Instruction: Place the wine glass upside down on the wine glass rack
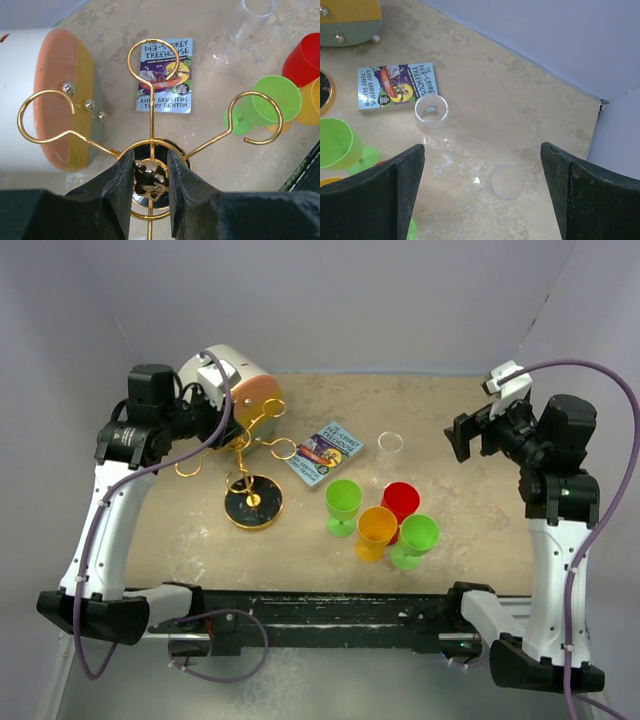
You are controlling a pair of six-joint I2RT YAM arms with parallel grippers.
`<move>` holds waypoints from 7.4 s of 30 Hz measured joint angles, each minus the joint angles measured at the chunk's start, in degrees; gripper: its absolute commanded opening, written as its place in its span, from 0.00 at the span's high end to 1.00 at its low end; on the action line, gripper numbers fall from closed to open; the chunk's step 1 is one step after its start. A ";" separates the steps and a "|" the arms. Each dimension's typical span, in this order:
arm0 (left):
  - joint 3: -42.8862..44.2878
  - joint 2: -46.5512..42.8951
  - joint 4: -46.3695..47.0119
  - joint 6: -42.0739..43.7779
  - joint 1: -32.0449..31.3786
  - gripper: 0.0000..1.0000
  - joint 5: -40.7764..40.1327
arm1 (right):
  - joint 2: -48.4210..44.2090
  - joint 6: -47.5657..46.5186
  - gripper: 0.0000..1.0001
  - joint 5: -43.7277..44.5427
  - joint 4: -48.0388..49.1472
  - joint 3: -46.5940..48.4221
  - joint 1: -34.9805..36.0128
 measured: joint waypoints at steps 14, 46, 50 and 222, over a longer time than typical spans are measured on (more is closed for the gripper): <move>-0.04 4.00 8.04 -4.59 -5.86 1.00 2.93 | 1.95 -1.75 0.01 -2.16 -0.92 0.00 0.00; 2.89 -2.84 12.24 -4.55 3.28 0.01 3.67 | 11.52 3.04 0.45 22.88 1.22 -9.31 -8.35; 2.89 -2.91 11.21 -4.48 3.96 0.01 3.61 | 13.25 3.32 0.47 21.44 1.07 -9.29 -8.35; 21.81 18.36 23.12 32.85 -19.12 1.00 -49.13 | 16.02 20.74 0.11 -9.99 15.39 20.55 4.07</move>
